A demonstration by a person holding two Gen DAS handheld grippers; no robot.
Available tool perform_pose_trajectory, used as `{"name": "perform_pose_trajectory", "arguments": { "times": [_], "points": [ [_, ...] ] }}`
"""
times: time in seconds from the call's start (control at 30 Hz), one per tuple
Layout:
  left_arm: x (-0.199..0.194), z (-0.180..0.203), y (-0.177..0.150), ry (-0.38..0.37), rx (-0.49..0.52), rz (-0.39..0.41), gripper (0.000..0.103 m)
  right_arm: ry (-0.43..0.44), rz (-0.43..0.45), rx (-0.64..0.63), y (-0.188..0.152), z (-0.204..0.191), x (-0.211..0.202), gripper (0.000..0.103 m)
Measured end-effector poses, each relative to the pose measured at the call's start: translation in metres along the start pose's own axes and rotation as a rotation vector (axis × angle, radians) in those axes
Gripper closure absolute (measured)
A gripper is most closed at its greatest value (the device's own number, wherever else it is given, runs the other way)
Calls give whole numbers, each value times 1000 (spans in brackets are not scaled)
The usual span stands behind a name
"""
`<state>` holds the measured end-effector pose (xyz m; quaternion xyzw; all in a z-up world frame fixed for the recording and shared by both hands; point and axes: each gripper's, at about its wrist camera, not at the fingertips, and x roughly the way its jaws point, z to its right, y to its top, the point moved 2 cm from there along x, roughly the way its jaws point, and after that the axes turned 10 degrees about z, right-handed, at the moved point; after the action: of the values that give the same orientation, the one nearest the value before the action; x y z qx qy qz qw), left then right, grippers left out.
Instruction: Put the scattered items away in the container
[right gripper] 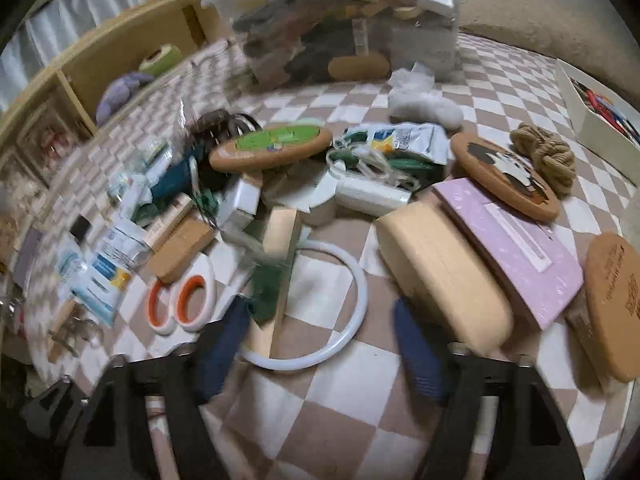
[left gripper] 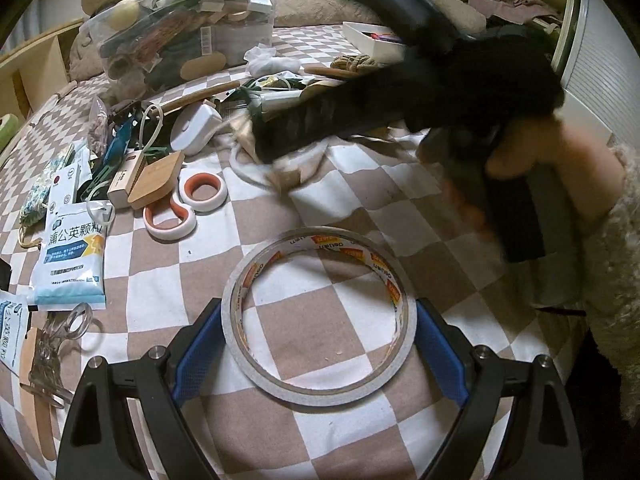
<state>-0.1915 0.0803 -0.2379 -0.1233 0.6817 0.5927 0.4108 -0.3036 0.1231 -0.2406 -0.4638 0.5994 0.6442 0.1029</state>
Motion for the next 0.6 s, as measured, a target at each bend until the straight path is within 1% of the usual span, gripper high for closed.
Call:
{"name": "perform_pose_trajectory", "arguments": {
  "times": [0.07,0.13,0.27,0.43,0.6],
  "points": [
    [-2,0,-1,-1,0,1,11,-23,-18,-88,-8,-12,4,11],
    [-3,1,-2,-2,-1,2,11,-57,-31,-150,-14,-22,3,11],
    [-3,1,-2,-2,0,1,11,-23,-67,-114,-19,-19,-6,11],
    [-4,3,-3,-4,6,-2,11,-15,-107,-142,-30,-18,-21,11],
    [-9,5,-6,-19,9,-4,11,-1,-118,-77,-32,-1,-34,11]
  ]
}}
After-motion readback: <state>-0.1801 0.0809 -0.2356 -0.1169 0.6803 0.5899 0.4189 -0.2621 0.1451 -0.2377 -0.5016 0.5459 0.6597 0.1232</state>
